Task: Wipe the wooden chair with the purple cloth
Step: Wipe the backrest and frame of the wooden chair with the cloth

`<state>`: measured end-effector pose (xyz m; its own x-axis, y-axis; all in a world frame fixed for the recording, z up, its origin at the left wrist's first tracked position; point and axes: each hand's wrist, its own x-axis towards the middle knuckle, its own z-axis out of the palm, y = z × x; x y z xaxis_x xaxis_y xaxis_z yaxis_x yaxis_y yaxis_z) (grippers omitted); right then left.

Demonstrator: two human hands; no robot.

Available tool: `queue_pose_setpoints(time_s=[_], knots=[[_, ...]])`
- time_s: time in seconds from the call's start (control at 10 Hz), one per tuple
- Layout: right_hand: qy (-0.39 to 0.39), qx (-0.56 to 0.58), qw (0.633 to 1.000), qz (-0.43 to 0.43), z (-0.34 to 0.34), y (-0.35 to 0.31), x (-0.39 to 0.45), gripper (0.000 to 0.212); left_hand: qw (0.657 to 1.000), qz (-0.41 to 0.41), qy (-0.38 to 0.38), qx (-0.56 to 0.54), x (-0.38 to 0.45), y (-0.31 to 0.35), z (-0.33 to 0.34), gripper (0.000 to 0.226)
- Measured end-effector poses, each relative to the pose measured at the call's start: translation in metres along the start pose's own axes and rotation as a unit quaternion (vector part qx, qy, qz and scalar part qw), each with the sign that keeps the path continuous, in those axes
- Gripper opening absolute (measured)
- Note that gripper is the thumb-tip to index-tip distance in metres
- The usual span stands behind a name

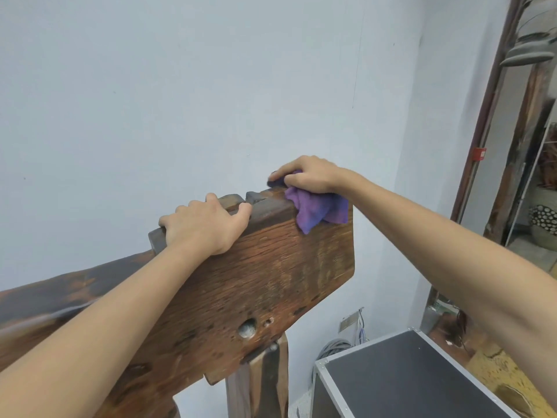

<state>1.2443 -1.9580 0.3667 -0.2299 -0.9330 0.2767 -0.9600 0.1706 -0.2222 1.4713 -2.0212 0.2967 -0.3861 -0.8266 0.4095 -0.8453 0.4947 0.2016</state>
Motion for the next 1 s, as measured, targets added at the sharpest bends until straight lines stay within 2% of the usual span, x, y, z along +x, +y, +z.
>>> queue_pose_setpoints(time_s=[0.1, 0.2, 0.4, 0.5, 0.6, 0.7, 0.8, 0.9, 1.0], knots=[[-0.038, 0.035, 0.995, -0.084, 0.027, -0.043, -0.002, 0.046, 1.0, -0.005, -0.011, 0.0, 0.002, -0.001, 0.0, 0.073], [-0.04, 0.128, 0.985, -0.107, 0.023, -0.03, 0.006, 0.041, 1.0, 0.005, -0.014, -0.001, 0.002, -0.004, -0.003, 0.072], [0.034, 0.158, 0.985, 0.065, -0.006, 0.057, 0.049, 0.022, 1.0, 0.0, -0.011, -0.002, -0.001, -0.005, -0.003, 0.069], [-0.039, 0.276, 0.955, 0.101, -0.01, 0.092, 0.06, 0.036, 1.0, -0.005, -0.01, -0.005, 0.001, -0.002, -0.002, 0.068], [-0.091, 0.388, 0.916, 0.048, 0.003, 0.116, 0.055, 0.05, 1.0, -0.004, 0.002, -0.004, 0.003, -0.002, 0.001, 0.067], [-0.061, 0.541, 0.835, 0.085, 0.038, 0.14, 0.047, 0.048, 1.0, -0.002, 0.009, 0.0, 0.004, -0.002, 0.002, 0.066], [-0.038, 0.586, 0.794, 0.156, 0.081, 0.155, 0.021, 0.044, 1.0, 0.0, 0.013, -0.002, 0.004, -0.001, 0.002, 0.067], [0.149, 0.608, 0.694, 0.355, 0.149, 0.164, -0.032, 0.03, 1.0, -0.003, 0.009, -0.003, 0.002, -0.001, 0.001, 0.067], [0.169, 0.605, 0.683, 0.373, 0.176, 0.169, -0.049, 0.034, 1.0, -0.003, 0.007, -0.009, 0.005, 0.0, -0.001, 0.07]])
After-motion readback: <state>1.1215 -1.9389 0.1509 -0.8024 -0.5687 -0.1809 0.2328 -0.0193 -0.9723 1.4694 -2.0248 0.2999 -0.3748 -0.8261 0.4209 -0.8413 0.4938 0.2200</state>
